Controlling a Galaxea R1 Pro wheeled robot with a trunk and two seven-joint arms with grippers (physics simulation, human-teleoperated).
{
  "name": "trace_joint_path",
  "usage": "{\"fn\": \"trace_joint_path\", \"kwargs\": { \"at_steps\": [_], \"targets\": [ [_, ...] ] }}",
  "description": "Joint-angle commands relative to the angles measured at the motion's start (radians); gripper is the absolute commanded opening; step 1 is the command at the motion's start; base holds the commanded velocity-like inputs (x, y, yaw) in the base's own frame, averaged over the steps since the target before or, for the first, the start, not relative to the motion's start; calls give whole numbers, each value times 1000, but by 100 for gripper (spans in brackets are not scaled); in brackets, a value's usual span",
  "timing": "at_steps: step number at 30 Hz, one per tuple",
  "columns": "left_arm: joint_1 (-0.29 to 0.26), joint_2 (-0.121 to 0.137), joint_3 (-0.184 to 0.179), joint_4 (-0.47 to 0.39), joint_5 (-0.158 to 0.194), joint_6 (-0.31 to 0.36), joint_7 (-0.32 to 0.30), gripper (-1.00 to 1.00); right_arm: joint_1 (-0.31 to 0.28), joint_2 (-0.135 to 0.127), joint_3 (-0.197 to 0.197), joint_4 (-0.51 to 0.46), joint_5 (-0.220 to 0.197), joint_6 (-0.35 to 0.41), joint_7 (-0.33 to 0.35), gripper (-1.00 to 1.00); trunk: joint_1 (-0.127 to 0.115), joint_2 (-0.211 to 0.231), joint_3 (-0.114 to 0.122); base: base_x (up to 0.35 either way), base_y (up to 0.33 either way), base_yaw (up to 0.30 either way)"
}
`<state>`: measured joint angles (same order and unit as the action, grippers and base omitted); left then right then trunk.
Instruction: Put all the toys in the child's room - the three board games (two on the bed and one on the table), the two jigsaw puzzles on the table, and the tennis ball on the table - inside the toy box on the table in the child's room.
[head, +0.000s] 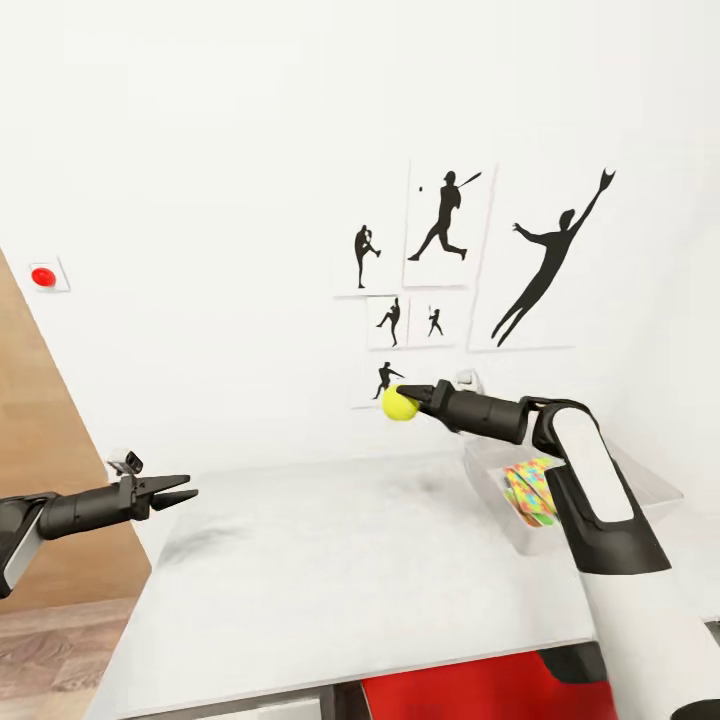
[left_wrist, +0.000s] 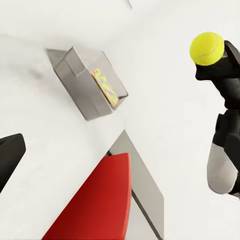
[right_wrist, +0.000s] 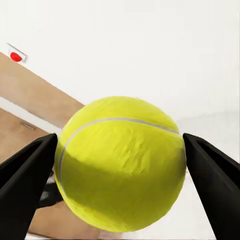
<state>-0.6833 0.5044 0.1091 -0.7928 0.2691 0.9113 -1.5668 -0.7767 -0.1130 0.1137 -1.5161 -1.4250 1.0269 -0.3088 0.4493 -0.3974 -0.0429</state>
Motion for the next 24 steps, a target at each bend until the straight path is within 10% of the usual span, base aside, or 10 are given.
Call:
{"fn": "trace_joint_path", "kwargs": {
  "at_steps": [1,9,24],
  "targets": [
    [-1,1,0,0,-1,11,-4,100,-12,-1,-9,5,-15,1,-24,-100,1,-3,-2,0,-252,0],
    [-1,2,0,-1,-1,11,-4,100,-26,-17,-81,10,-22,6,-47,-100,1,-3,-2,0,-216,-63],
    [-1,6,2,0,-1,11,-4,100,-32,-29,-94,25,-7,16,-78,-100,1,-3,-2,0,-14,-266]
  ]
}}
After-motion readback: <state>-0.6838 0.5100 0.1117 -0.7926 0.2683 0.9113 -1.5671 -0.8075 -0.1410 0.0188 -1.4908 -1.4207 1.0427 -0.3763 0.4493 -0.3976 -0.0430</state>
